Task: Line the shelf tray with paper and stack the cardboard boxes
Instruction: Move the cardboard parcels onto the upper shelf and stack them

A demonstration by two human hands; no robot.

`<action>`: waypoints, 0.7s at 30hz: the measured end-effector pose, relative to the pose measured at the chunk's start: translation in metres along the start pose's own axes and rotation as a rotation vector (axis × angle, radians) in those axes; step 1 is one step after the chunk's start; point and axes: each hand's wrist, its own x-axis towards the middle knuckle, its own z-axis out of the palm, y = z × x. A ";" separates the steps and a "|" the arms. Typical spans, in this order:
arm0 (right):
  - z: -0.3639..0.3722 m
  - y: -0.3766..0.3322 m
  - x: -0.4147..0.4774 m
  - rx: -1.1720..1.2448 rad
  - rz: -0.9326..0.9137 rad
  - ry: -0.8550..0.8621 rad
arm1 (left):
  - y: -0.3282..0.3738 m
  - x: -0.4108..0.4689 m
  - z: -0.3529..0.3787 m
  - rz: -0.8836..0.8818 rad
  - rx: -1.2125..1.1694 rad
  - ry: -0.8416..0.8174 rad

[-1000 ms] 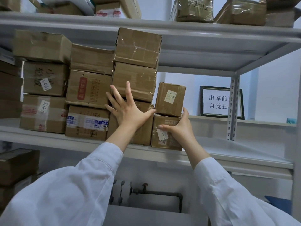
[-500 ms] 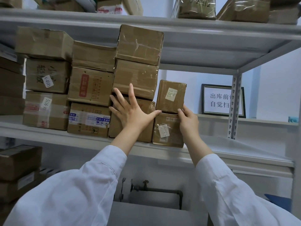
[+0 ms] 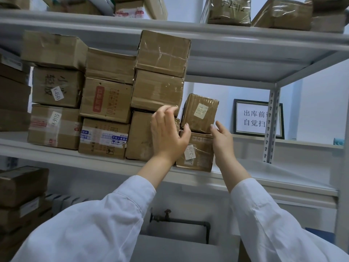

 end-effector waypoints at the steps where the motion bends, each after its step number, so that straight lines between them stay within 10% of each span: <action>1: 0.000 -0.001 -0.002 -0.011 -0.023 -0.031 | 0.005 0.000 0.001 0.017 -0.029 -0.029; 7: -0.008 -0.004 -0.006 -0.042 -0.048 -0.203 | 0.017 -0.003 0.008 -0.070 -0.117 -0.176; 21: -0.081 0.018 -0.048 -0.116 -0.067 -0.031 | 0.056 -0.065 0.010 -0.669 -0.686 -0.090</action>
